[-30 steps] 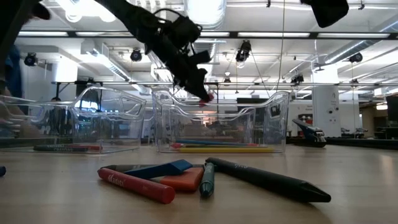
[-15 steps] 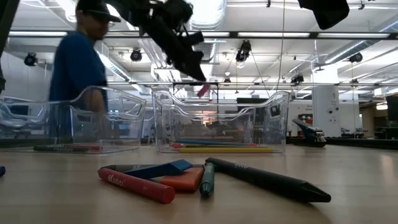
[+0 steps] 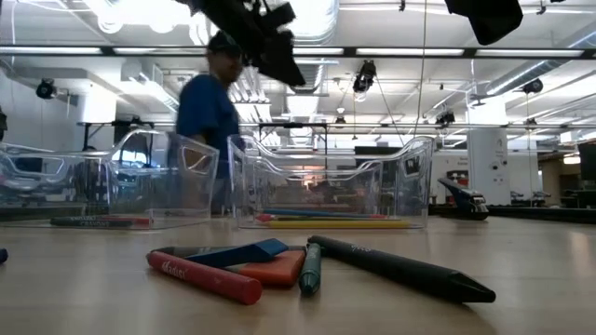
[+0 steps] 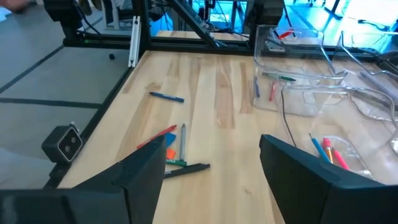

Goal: Sort crayons/erasers/pens/pencils in bins
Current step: Put the left blue crayon into the bottom left transparent bin

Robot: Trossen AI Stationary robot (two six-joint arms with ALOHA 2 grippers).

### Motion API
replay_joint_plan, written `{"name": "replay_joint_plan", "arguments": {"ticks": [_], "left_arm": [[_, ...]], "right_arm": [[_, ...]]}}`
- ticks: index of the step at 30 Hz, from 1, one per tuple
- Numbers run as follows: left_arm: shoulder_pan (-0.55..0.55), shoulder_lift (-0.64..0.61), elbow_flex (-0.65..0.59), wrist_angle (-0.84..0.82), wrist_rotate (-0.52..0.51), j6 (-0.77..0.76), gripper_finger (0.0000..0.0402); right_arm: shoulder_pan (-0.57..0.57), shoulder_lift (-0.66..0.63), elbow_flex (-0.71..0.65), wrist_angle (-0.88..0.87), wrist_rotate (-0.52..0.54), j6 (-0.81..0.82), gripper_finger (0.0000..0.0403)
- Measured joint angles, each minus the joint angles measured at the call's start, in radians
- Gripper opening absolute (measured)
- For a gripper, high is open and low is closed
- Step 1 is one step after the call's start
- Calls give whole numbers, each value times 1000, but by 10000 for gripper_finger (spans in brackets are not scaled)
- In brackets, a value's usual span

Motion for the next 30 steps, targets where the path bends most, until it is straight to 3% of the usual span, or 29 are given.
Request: {"name": "replay_joint_plan", "arguments": {"ticks": [5, 11, 20, 27, 30], "left_arm": [[-179, -71, -7, -156, 14, -17, 233], [-483, -80, -25, -361, 6, -243, 233], [-906, -32, -49, -466, -186, -806, 233], [-1065, 12, -124, -462, -195, -1333, 233], [-1096, 42, -158, -462, -145, -1472, 233]], "right_arm": [[0, 0, 0, -1, 0, -11, 247], [0, 0, 0, -5, 0, -11, 247], [0, 0, 0, -8, 0, -7, 247], [0, 0, 0, -8, -1, 10, 247], [0, 0, 0, -8, -2, 33, 247]]}}
